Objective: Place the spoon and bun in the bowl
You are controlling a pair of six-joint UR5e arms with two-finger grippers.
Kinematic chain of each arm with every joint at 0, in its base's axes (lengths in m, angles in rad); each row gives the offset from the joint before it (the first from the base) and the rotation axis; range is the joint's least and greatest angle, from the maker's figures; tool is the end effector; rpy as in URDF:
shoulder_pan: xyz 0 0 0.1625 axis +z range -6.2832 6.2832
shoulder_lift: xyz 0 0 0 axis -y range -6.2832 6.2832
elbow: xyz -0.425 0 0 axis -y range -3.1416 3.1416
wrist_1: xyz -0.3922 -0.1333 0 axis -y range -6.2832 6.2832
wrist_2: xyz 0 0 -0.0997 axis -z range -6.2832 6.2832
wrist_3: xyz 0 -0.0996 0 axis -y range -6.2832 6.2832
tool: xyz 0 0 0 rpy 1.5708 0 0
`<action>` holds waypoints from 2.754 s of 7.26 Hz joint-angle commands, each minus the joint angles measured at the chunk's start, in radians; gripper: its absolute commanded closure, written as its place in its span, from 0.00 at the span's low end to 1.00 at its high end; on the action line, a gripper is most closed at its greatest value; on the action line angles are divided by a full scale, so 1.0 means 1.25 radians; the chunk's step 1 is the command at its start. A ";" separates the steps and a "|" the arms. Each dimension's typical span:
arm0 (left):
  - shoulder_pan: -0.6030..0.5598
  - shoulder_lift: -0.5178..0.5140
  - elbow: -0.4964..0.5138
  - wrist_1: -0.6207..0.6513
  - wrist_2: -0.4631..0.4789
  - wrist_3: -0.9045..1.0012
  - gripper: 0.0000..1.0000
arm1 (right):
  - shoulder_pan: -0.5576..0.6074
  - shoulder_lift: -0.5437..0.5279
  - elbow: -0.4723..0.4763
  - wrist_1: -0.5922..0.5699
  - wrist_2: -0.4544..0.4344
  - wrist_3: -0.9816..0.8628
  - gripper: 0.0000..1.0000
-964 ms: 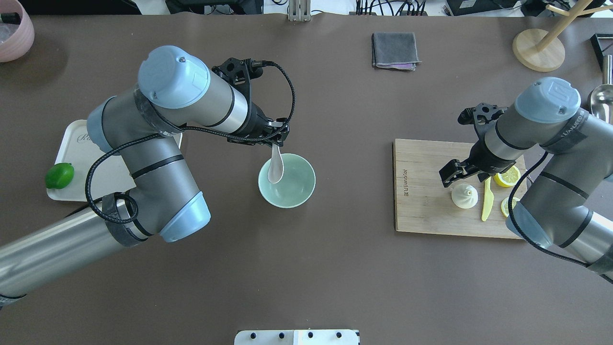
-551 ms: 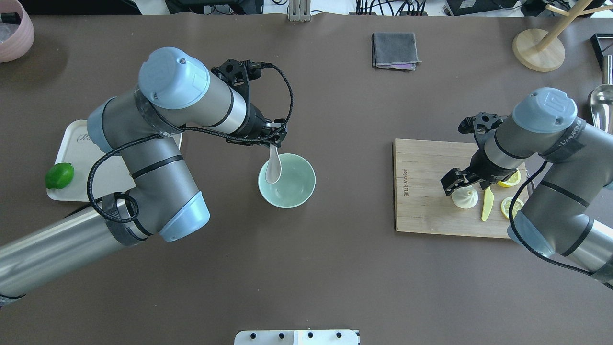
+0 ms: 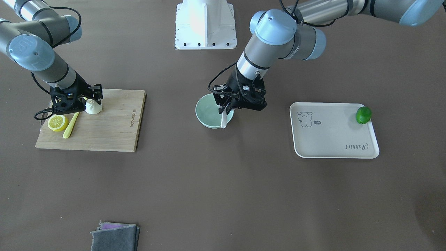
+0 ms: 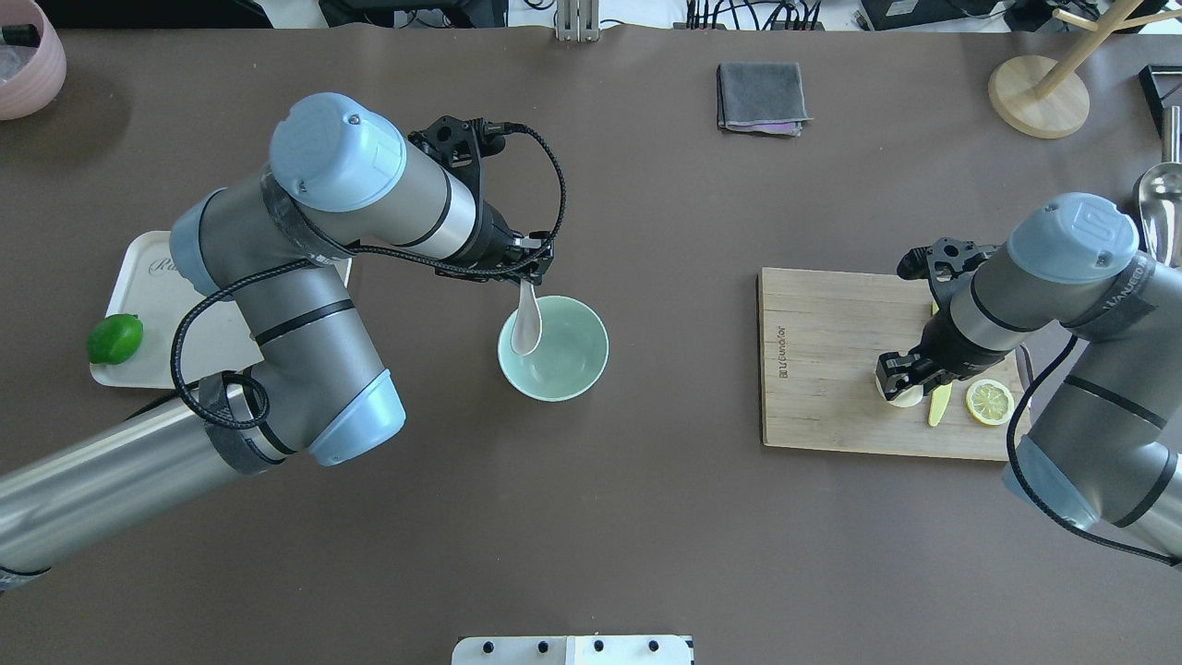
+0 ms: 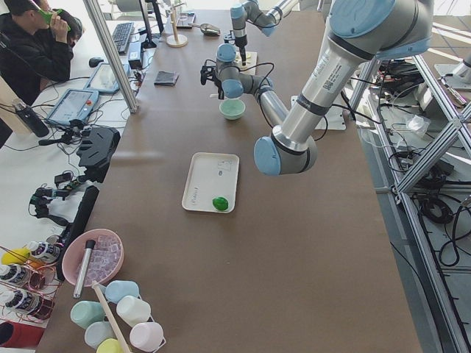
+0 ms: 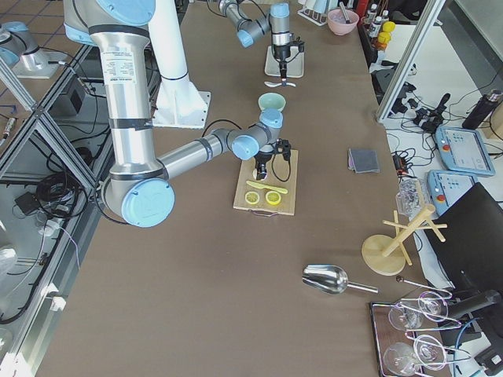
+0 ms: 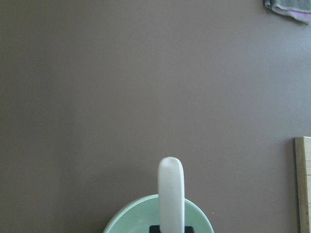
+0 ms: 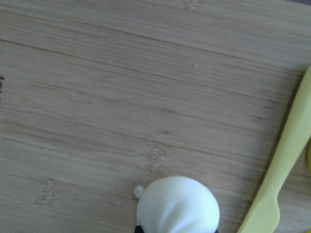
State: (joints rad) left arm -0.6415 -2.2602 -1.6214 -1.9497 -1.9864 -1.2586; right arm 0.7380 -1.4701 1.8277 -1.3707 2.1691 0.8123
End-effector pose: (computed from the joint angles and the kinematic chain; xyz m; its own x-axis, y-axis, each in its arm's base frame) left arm 0.4935 -0.4848 0.1761 0.4117 0.0432 -0.9103 0.1366 0.9847 0.1085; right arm -0.3463 -0.4193 0.4651 0.6863 -0.1440 0.7129 0.1883 0.9820 0.0171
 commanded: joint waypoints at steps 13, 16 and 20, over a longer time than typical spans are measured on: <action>0.062 -0.001 0.104 -0.158 0.053 -0.024 0.04 | 0.056 0.165 0.069 -0.085 0.065 0.113 1.00; 0.026 0.020 0.044 -0.135 0.042 -0.017 0.03 | 0.033 0.241 0.068 -0.085 0.061 0.199 1.00; -0.177 0.156 -0.081 0.018 -0.060 0.377 0.02 | -0.098 0.402 -0.004 -0.084 -0.078 0.266 1.00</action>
State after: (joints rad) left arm -0.7806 -2.1352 -1.6796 -1.9545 -2.0518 -0.9654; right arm 0.6537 -1.0363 1.8670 -1.4762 2.1149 1.1278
